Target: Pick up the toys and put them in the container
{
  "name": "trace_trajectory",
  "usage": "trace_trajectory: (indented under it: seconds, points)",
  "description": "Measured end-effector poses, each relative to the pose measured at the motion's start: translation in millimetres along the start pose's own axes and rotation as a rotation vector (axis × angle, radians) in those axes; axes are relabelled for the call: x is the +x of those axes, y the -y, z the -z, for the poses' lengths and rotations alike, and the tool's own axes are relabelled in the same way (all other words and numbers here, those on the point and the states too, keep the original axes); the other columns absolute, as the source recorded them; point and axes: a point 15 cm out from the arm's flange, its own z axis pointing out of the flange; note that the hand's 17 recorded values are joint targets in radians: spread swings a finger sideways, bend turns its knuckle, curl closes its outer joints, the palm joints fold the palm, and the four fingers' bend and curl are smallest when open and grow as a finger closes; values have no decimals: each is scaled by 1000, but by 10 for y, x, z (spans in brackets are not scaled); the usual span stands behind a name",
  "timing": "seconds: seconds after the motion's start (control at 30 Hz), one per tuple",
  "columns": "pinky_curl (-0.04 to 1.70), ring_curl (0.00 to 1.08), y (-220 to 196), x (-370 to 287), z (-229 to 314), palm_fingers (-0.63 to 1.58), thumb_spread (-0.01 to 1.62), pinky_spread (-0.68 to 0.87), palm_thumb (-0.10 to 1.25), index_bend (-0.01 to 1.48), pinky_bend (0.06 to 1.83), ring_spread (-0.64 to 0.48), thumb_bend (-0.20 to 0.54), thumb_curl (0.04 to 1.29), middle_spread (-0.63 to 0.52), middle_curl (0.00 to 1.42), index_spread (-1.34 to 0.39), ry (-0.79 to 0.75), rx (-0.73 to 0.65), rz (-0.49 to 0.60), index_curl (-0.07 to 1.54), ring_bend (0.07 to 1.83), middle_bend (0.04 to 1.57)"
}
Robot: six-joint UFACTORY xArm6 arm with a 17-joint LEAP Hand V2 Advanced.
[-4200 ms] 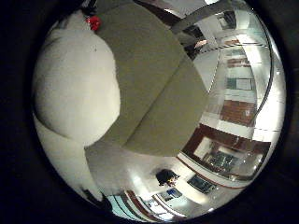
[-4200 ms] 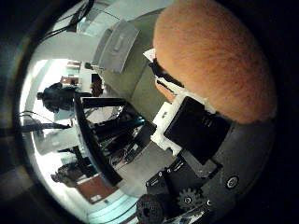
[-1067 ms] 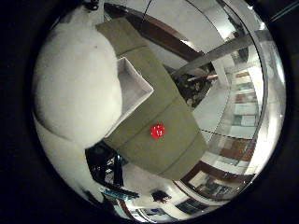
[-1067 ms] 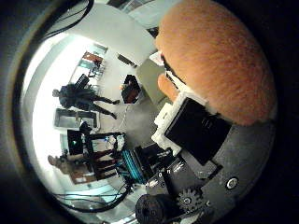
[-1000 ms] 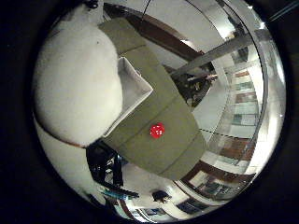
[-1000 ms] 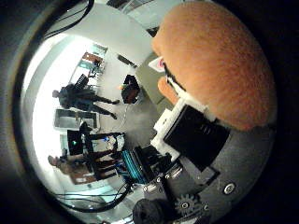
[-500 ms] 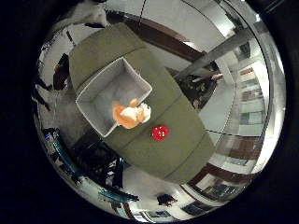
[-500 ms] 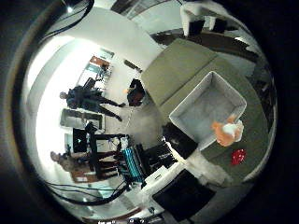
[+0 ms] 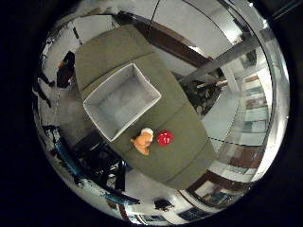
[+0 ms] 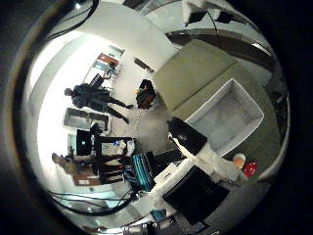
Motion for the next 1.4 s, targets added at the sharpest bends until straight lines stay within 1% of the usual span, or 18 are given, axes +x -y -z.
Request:
trace_trajectory:
  seconds: [0.1, 0.27, 0.5, 0.67, 0.9, 1.07, 1.23, 1.4]
  points:
    - [317, 298, -125, 56, 21, 243, 1107, 141, 615, 214, 756, -75, -22, 340, -63, 337, -426, 9, -26, -9, 389, 645, 347]
    - [247, 269, -419, 423, 127, 241, 1111, 181, 610, 183, 731, -48, -21, 333, -52, 334, -417, -8, -22, -58, 375, 589, 309]
    - [164, 243, -994, 986, 218, 206, 1104, 227, 601, 172, 718, -8, -23, 330, -36, 338, -402, -33, -34, -145, 348, 516, 279]
    - [120, 229, -1579, 1074, -104, 160, 1100, 261, 594, 174, 699, 15, -24, 325, -17, 337, -396, -24, -137, -172, 333, 456, 256]
    - [81, 219, -2073, 1159, -522, 118, 1095, 261, 586, 173, 669, 50, -23, 317, -3, 331, -396, -60, -200, -156, 319, 385, 207]
    - [69, 223, -2283, 1193, -751, 109, 1093, 254, 586, 174, 639, 63, -22, 313, -2, 328, -396, -96, -216, -136, 315, 356, 191]
    - [67, 229, -2450, 1233, -995, 94, 1093, 248, 587, 176, 621, 66, -22, 312, 10, 318, -393, -96, -229, -119, 315, 334, 188]
    - [72, 236, -2655, 1357, -1238, 85, 1087, 246, 592, 174, 616, 66, -22, 316, -1, 311, -393, -95, -257, -125, 312, 325, 186]
